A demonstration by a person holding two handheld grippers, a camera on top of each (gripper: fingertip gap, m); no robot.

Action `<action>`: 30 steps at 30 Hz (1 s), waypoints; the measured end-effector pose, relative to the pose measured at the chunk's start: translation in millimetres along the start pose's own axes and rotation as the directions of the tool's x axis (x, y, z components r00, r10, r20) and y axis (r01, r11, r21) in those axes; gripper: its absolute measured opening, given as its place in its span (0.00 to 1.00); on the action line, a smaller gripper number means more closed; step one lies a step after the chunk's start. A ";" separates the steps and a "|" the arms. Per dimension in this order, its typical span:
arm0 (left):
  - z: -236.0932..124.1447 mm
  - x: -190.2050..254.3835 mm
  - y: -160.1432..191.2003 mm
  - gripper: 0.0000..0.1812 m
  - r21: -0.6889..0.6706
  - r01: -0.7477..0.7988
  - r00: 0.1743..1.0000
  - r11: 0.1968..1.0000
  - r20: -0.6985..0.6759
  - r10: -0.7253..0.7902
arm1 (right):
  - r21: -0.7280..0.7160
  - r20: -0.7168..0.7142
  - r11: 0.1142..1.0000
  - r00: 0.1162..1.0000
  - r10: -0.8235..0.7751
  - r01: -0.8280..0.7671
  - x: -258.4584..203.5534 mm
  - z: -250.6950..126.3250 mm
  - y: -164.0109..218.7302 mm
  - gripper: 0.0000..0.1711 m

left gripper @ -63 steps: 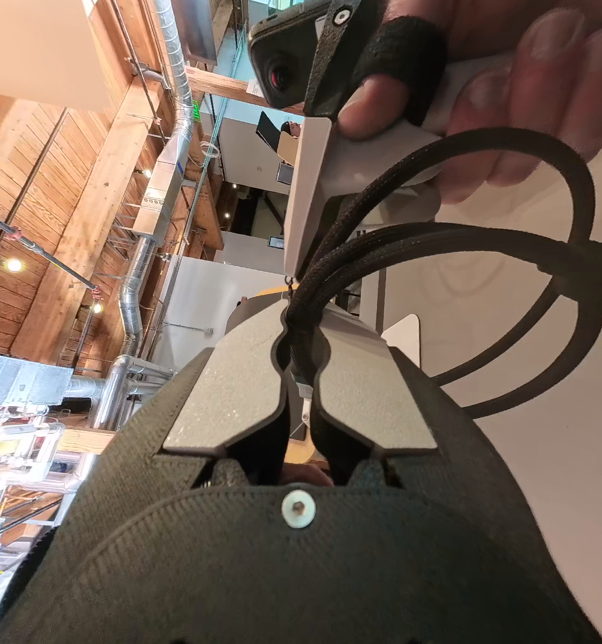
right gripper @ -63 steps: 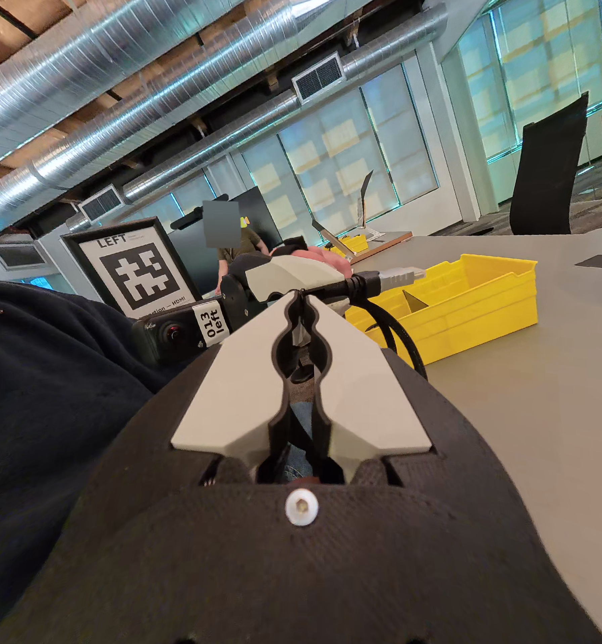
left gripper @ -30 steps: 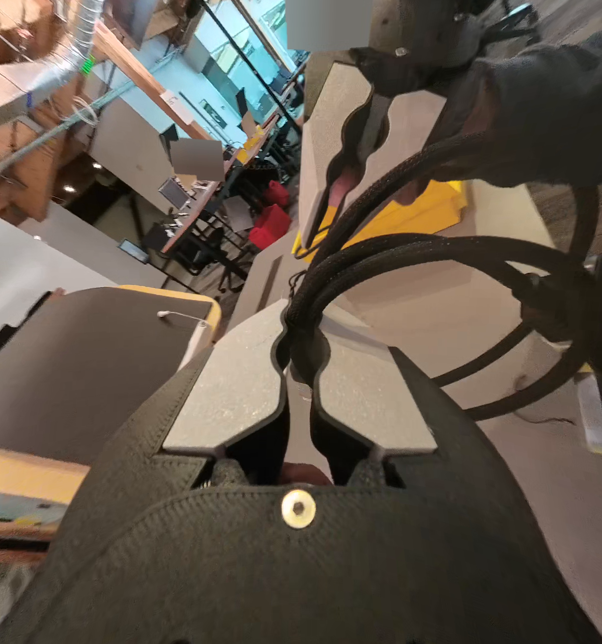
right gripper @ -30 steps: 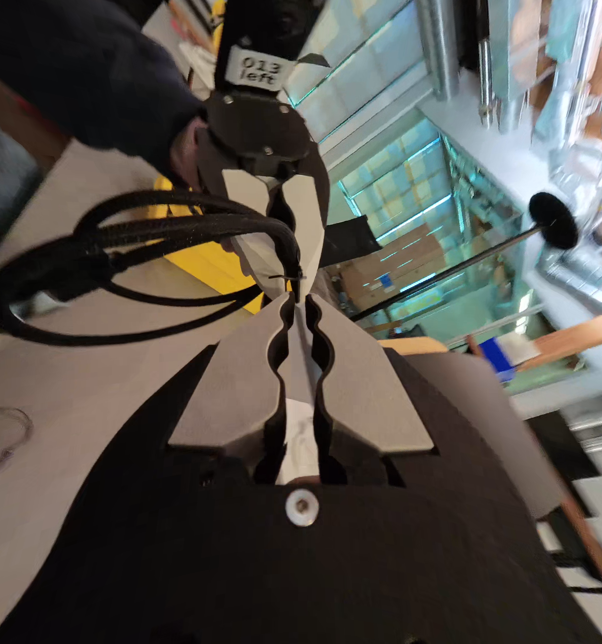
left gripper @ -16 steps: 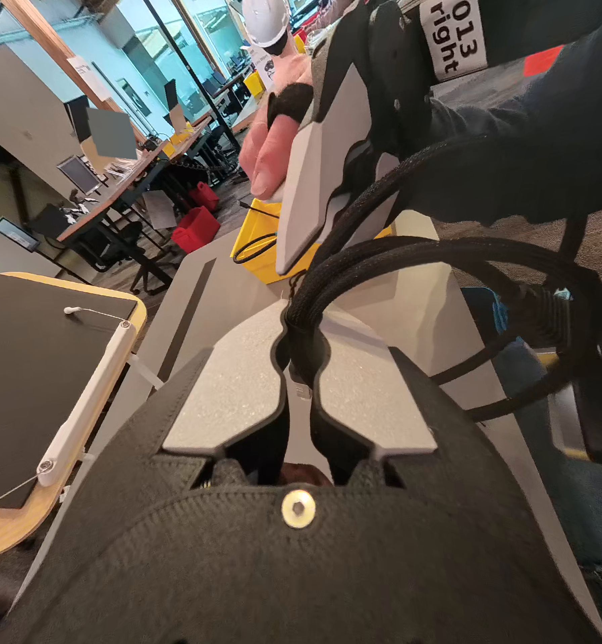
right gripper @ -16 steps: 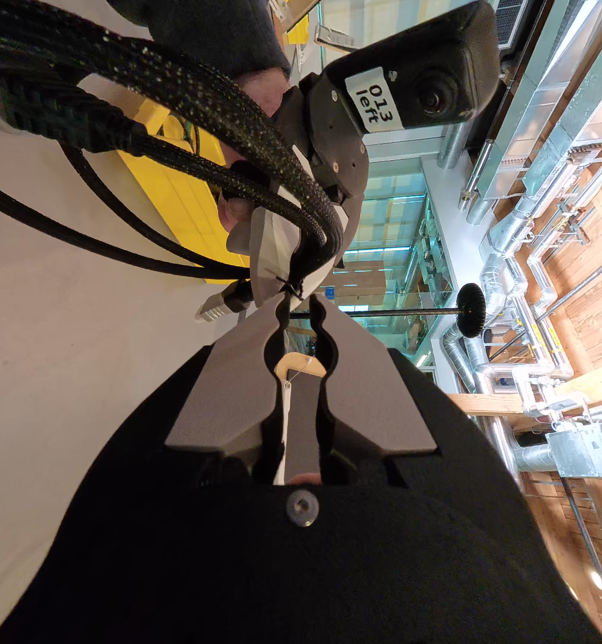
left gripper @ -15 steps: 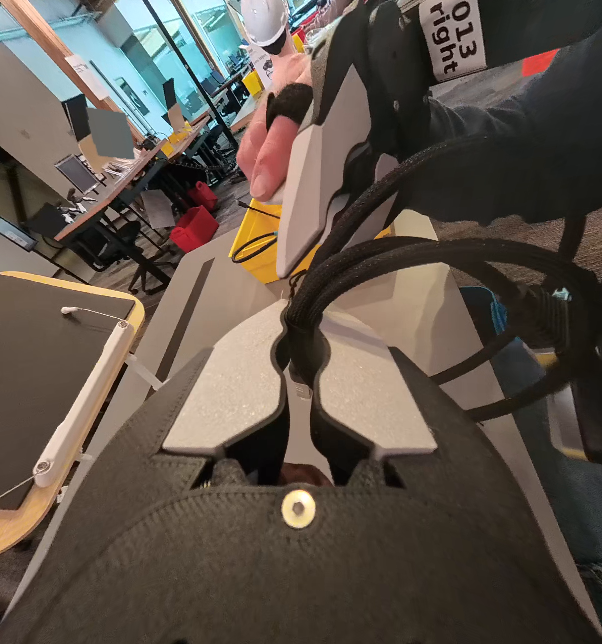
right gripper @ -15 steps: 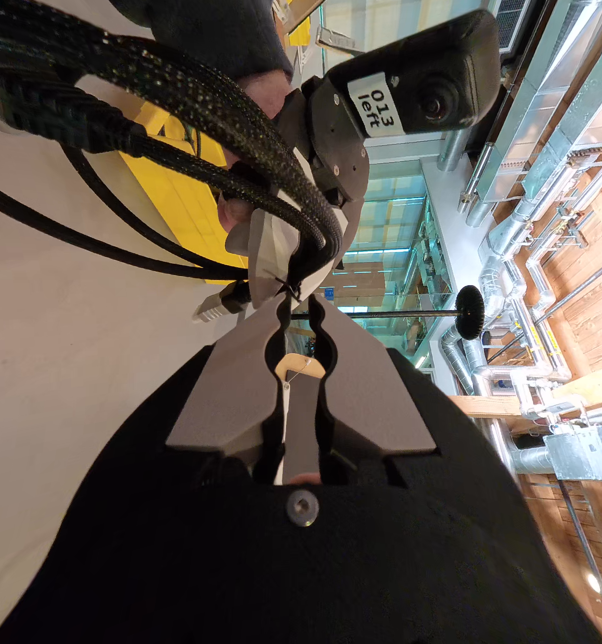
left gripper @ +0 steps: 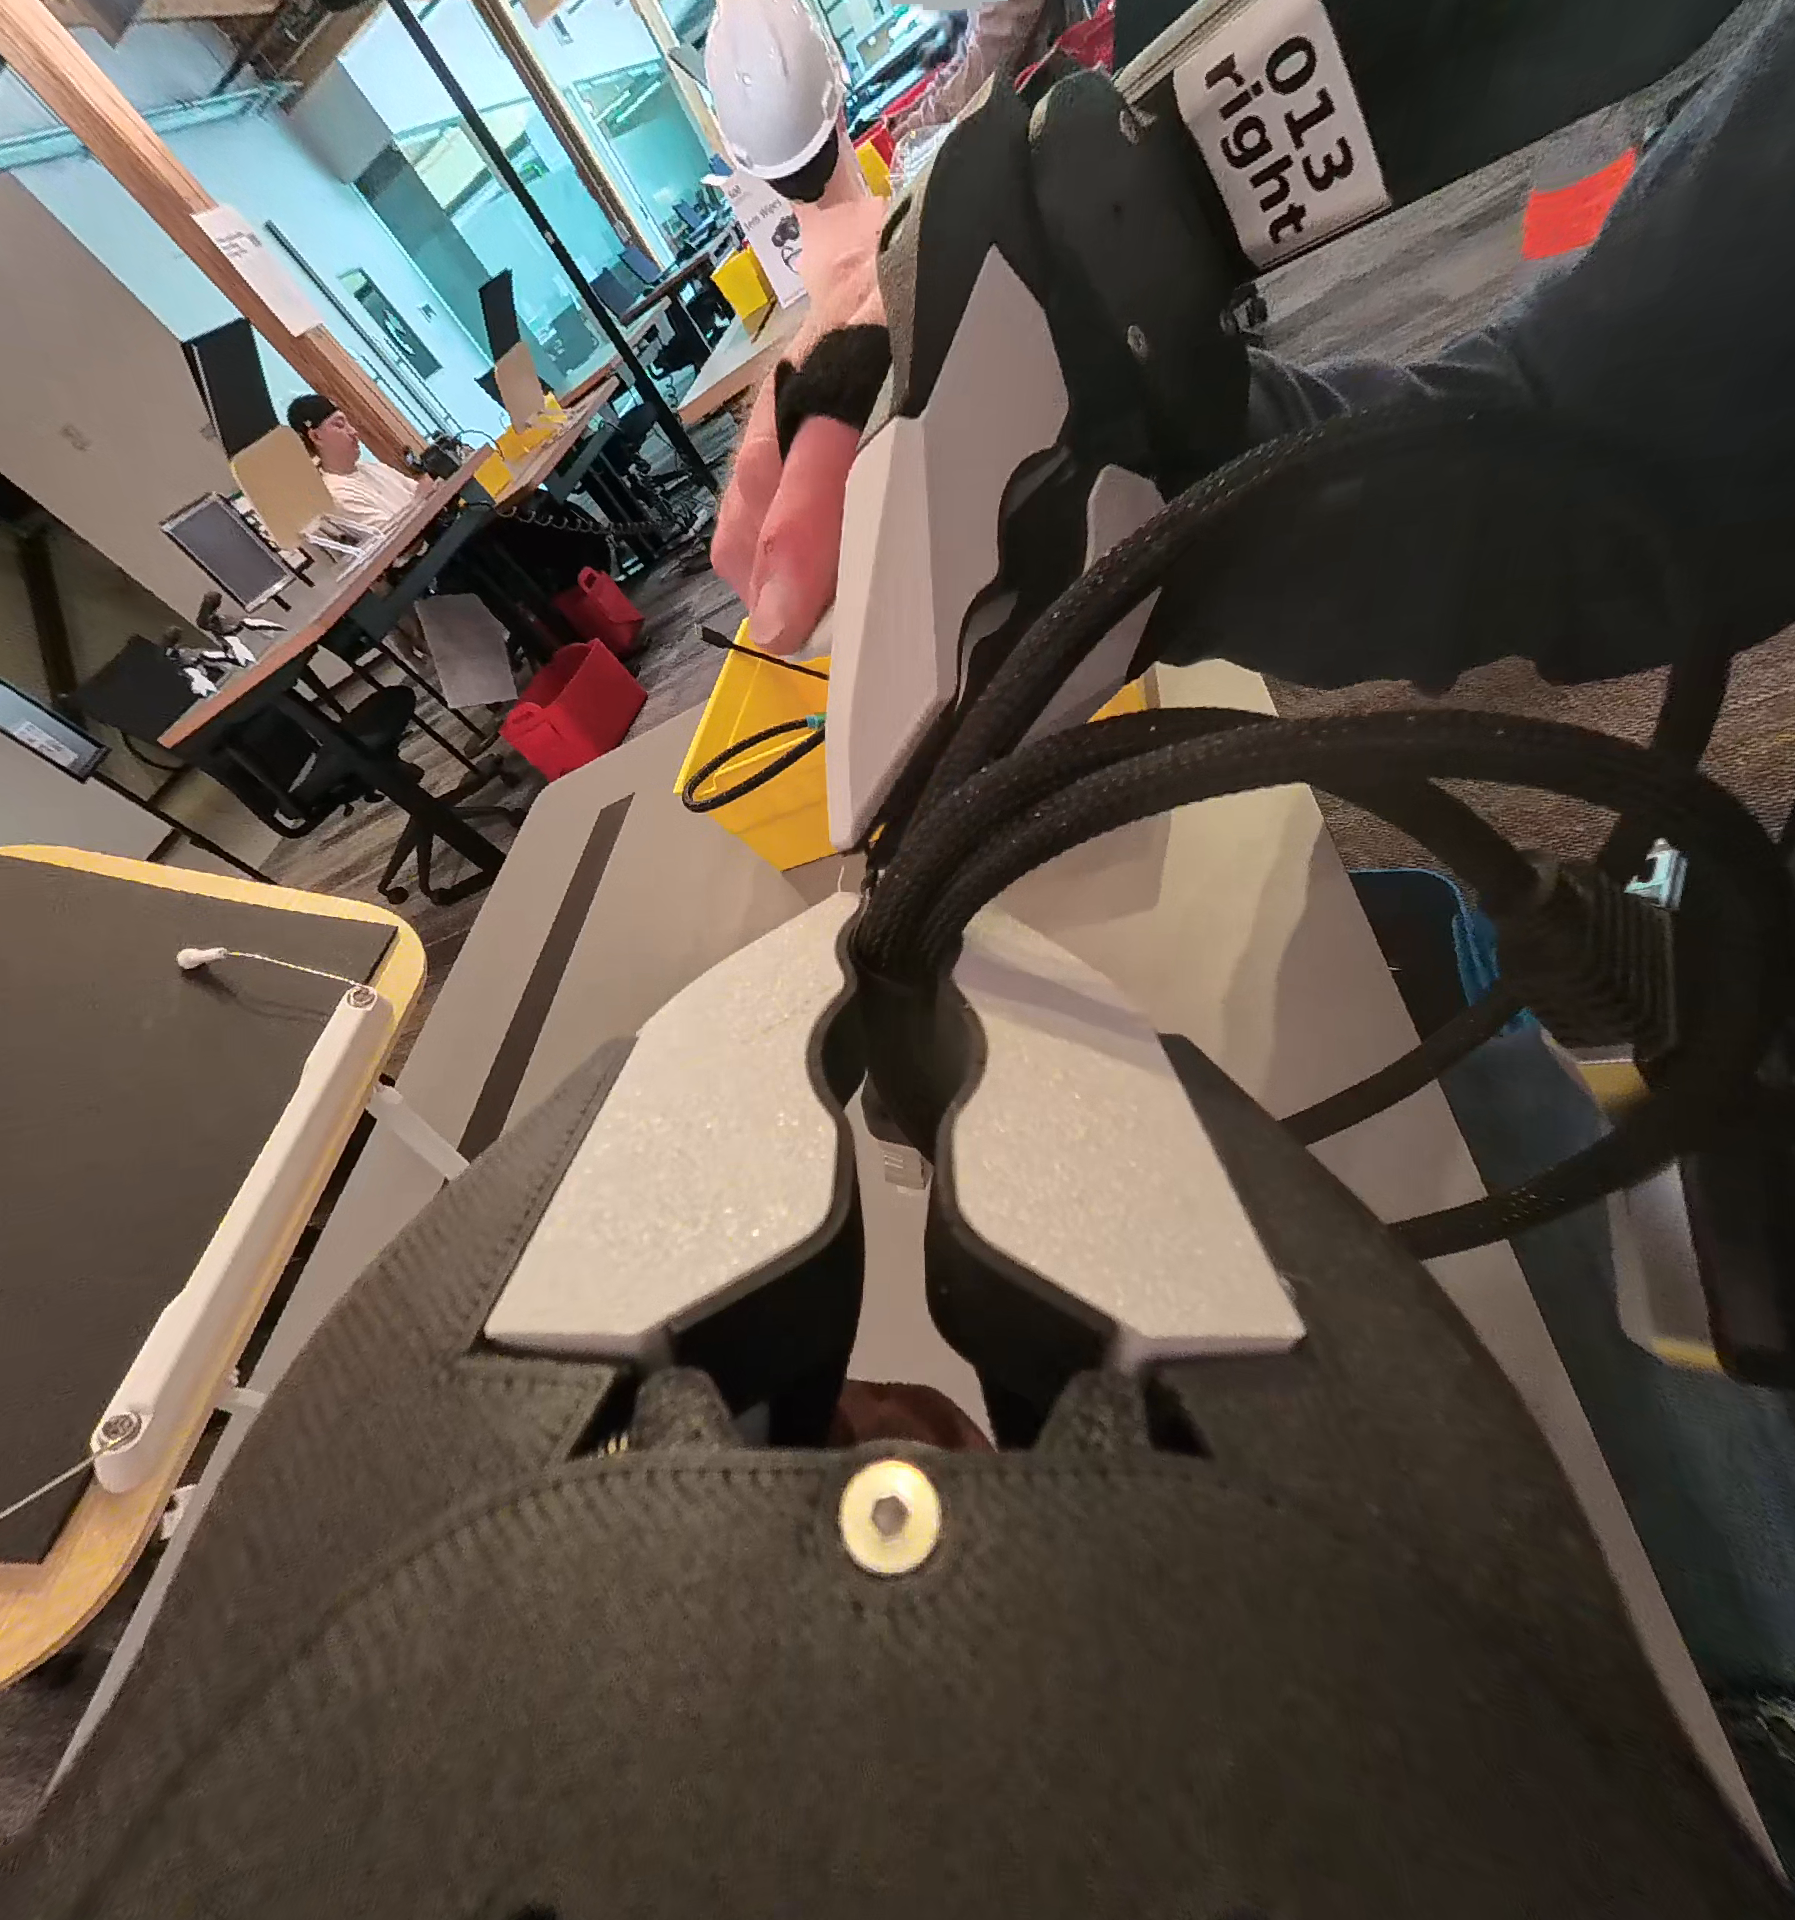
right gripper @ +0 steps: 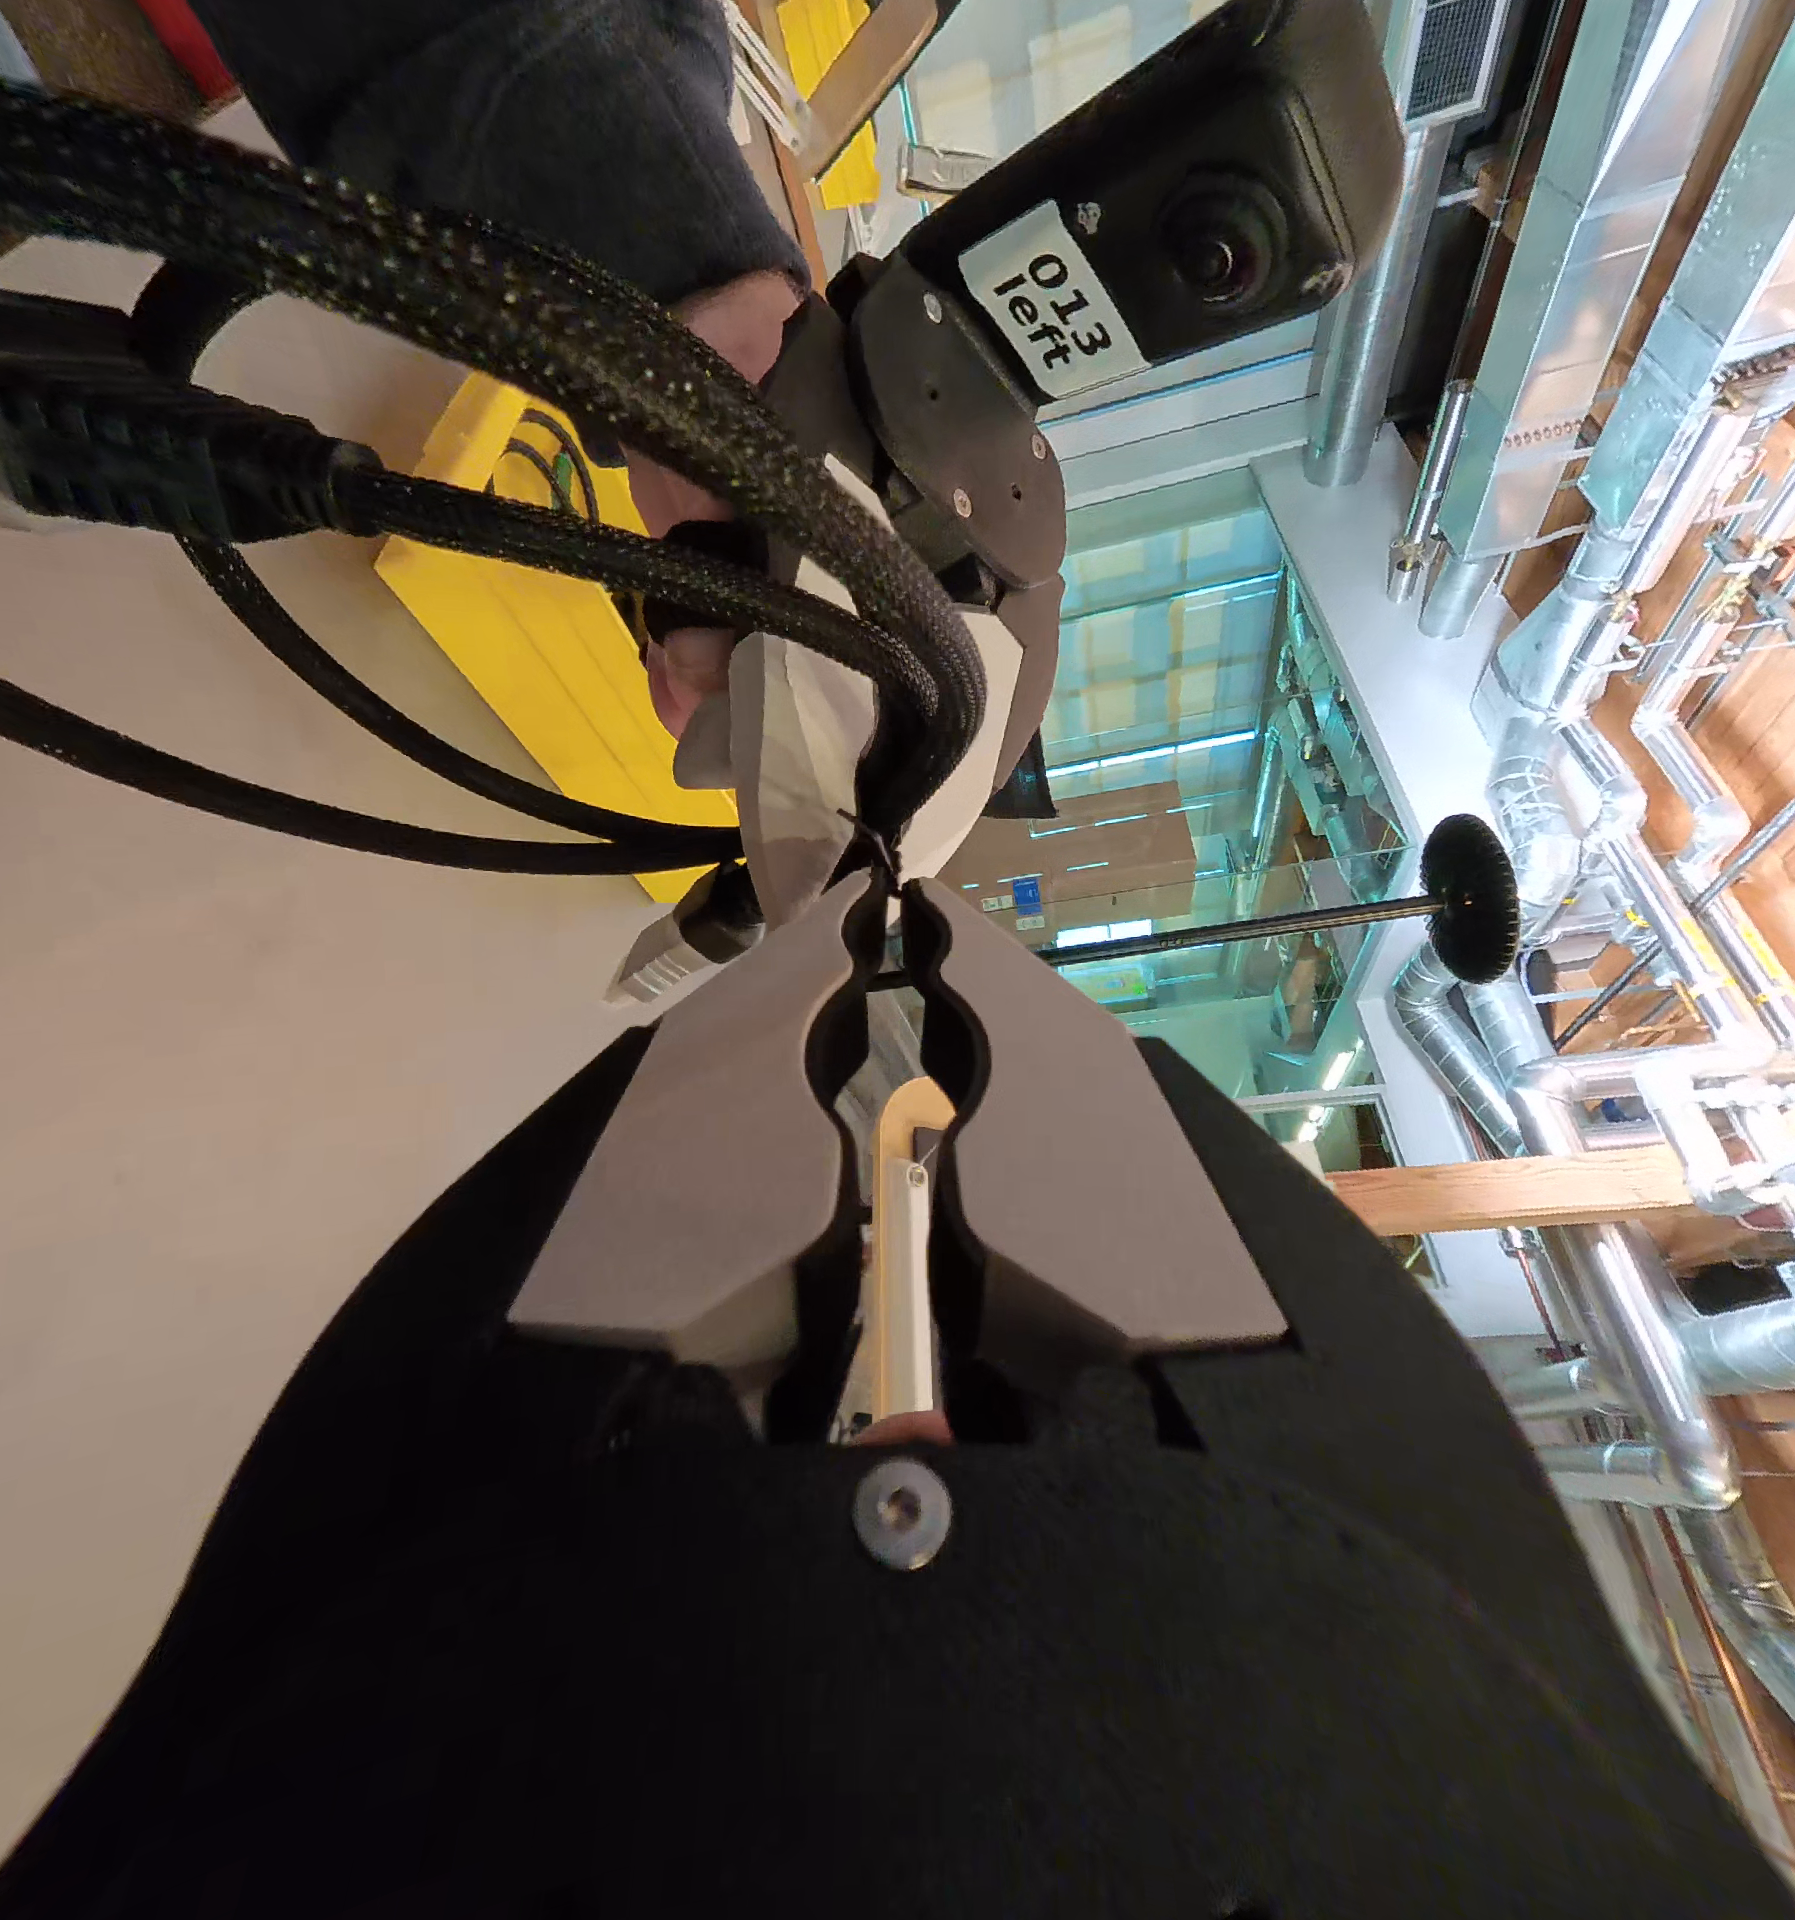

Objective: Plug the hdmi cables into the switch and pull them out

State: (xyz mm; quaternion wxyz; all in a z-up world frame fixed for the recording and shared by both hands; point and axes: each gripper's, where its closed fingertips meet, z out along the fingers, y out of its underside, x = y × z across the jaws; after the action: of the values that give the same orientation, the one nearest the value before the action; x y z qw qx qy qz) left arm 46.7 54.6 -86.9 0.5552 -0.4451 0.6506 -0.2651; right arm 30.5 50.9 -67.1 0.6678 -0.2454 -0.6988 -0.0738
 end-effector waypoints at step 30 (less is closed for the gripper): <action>-1.0 -48.9 -0.7 0.03 -0.505 -0.591 0.439 0.629 0.453 0.776 | 0.102 0.433 -0.413 -0.334 0.838 -0.905 9.0 0.0 15.8 0.00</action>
State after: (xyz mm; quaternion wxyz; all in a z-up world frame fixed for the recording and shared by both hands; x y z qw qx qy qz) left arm 45.3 96.9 -62.2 0.7314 -0.2724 0.5756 0.2439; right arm 37.7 66.9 -61.9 0.4157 -0.5621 -0.2432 0.6724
